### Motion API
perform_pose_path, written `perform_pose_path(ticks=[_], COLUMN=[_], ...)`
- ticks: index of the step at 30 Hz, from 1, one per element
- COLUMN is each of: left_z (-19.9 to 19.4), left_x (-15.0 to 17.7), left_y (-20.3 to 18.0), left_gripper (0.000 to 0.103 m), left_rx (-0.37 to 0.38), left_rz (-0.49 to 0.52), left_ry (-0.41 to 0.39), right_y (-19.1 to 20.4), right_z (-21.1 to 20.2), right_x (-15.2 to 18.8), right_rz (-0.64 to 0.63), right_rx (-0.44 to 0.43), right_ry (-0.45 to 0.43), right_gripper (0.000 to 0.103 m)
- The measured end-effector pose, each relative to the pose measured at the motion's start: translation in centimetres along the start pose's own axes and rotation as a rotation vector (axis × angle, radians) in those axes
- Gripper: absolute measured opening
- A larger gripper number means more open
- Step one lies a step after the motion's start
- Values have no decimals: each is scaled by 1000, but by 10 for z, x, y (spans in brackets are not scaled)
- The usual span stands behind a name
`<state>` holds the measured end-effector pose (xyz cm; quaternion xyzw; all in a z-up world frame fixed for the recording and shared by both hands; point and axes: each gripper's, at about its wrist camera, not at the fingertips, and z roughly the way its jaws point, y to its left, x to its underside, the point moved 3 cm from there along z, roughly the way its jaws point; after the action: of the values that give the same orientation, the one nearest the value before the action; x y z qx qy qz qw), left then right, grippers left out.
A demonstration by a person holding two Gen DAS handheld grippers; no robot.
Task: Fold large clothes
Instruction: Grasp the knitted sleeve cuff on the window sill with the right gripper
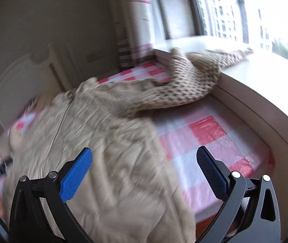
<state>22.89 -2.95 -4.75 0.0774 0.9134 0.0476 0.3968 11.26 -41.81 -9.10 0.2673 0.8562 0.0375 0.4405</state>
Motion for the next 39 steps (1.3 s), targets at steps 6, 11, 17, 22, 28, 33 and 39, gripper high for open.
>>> perform_pose_path(ticks=[6,11,17,22,28,33,39], left_z=[74,88,87,86,84,84,84], left_x=[12,19,20,20,22,21,21], left_y=[4,13,9,10,11,10,10], left_gripper=[101,101,101,101,101,101,101], left_rx=[14,97,91,98,100,100,106], left_rz=[-39,-102,-94,-100,-101,-101,-101], left_ry=[138,151,152,151,149,148,142], right_y=[-76,-112,-132,-104,82,215,188], right_z=[69,105,127,103,82,117,111], right_x=[-60,-73,-76,-114,-143,16,64], right_rz=[373,657,777,569,-348,-1295,-1189], right_rx=[-19,-98,-112,-18,35,64,30], right_ry=[-10,-71,-159,-303,-385,-171,3], right_gripper=[99,99,55,20,20,28,46])
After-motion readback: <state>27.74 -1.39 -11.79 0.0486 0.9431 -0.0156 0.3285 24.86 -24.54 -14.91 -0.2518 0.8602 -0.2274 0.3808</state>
